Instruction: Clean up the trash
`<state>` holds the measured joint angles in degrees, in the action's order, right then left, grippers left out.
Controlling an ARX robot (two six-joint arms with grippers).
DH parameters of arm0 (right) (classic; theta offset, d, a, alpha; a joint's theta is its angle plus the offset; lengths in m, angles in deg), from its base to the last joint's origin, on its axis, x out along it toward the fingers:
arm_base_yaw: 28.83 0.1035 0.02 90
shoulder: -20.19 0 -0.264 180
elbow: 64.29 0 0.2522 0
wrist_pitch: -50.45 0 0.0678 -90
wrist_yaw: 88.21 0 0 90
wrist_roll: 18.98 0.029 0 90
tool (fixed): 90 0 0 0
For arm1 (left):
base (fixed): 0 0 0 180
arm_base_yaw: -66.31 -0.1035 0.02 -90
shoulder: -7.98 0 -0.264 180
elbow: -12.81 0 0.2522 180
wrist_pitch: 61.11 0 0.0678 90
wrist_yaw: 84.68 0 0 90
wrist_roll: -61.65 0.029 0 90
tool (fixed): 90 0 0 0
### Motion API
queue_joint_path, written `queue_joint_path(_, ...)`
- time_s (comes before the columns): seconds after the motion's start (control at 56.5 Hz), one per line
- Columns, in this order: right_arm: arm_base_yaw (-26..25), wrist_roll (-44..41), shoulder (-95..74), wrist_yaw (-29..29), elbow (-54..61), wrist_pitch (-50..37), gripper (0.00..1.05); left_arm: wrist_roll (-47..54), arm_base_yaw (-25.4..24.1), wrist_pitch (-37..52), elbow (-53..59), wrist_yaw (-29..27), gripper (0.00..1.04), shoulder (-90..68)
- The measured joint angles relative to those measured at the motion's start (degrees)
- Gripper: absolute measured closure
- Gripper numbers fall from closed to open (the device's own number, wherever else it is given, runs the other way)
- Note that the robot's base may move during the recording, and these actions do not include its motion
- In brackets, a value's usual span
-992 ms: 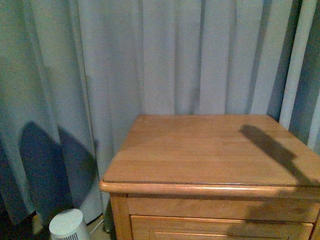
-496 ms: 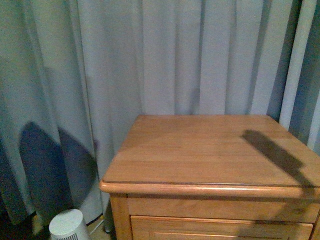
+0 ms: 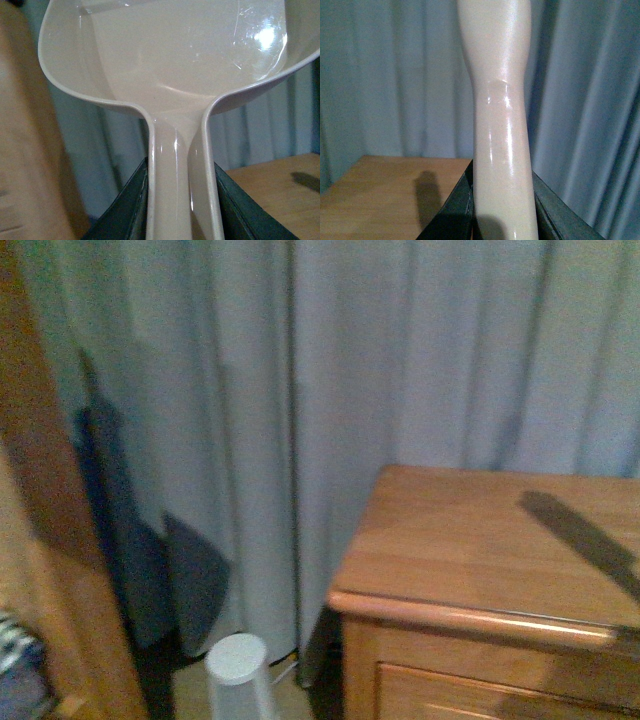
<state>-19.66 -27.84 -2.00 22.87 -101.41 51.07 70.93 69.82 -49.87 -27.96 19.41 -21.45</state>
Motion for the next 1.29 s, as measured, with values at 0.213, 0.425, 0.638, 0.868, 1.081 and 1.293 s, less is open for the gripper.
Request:
queue_joint_path(0.213, 0.1, 0.0, -0.2, -0.5, 0.3, 0.1, 0.84, 0.0, -0.2, 0.0, 0.1, -0.3, 0.76, 0.2)
queue_joint_path(0.425, 0.1, 0.0, -0.2, -0.5, 0.3, 0.1, 0.84, 0.0, -0.2, 0.0, 0.1, -0.2, 0.76, 0.2)
queue_joint_path(0.638, 0.1, 0.0, -0.2, -0.7, 0.3, 0.1, 0.84, 0.0, -0.2, -0.1, 0.1, -0.2, 0.76, 0.2)
queue_joint_path(0.868, 0.1, 0.0, -0.2, -0.5, 0.3, 0.1, 0.84, 0.0, -0.2, -0.1, 0.1, -0.2, 0.76, 0.2)
queue_joint_path(1.081, 0.1, 0.0, -0.2, -0.7, 0.3, 0.1, 0.84, 0.0, -0.2, -0.1, 0.1, -0.3, 0.76, 0.2)
queue_joint_path(1.293, 0.1, 0.0, -0.2, -0.6, 0.3, 0.1, 0.84, 0.0, -0.2, -0.1, 0.1, -0.3, 0.76, 0.2)
